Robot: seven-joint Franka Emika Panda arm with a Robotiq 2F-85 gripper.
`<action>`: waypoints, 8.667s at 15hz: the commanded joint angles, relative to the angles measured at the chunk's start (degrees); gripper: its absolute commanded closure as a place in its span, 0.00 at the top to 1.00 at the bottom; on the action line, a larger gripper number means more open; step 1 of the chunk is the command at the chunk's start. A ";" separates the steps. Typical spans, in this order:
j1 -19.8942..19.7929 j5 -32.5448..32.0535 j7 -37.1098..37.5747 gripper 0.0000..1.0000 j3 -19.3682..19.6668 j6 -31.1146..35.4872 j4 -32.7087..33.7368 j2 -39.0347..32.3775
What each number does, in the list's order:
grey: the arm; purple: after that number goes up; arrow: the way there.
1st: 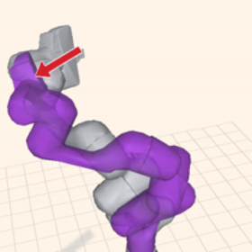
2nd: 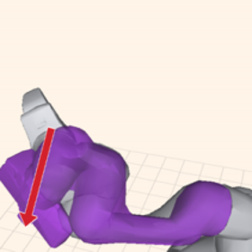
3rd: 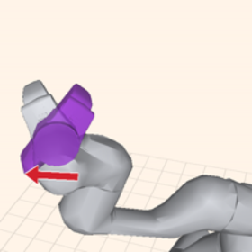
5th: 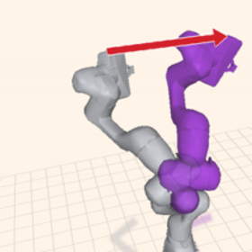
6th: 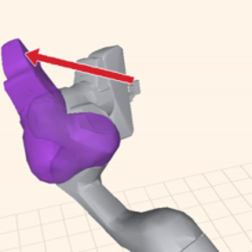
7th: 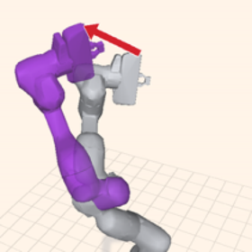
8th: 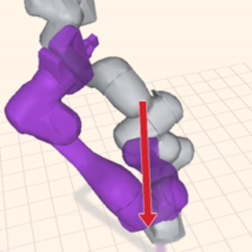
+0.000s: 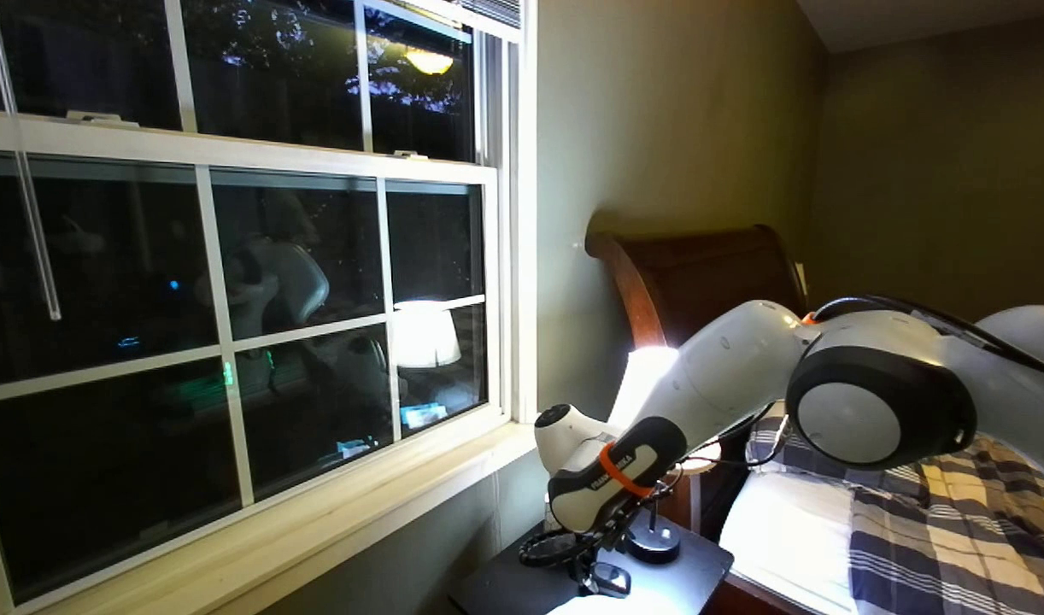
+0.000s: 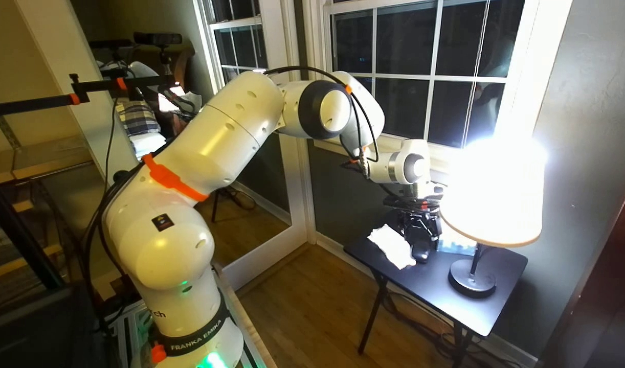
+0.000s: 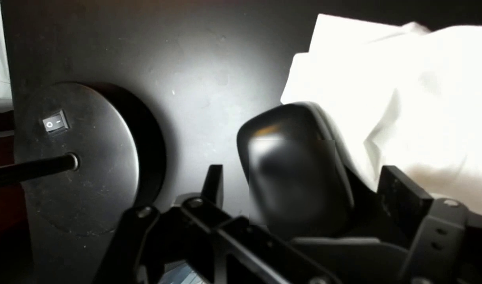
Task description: Move the box to the right, then move the black object backwards
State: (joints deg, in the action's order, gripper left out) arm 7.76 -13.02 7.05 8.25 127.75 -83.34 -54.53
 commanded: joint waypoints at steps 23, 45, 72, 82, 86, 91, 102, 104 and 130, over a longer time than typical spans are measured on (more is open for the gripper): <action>-4.80 1.07 -8.64 0.68 -4.63 -1.14 3.24 -4.48; -7.17 12.17 -5.02 1.00 -8.45 3.94 5.08 -4.46; -8.14 14.42 -2.09 0.57 -7.61 1.60 3.60 -2.69; -6.10 16.61 1.66 0.42 -9.59 4.27 -2.59 5.47; -4.64 19.28 8.78 0.42 -9.47 5.22 -0.15 4.97; -2.05 23.39 23.74 0.42 -7.90 2.58 4.68 2.04; -3.24 29.65 51.70 0.42 -7.32 -0.68 21.19 -8.97; -3.81 30.67 56.48 0.42 -7.60 -0.09 23.65 -10.85; -3.51 28.22 69.21 1.00 -8.36 -3.07 33.46 -16.80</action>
State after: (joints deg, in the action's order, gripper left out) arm 4.02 16.54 80.50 0.32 128.00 -47.87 -74.03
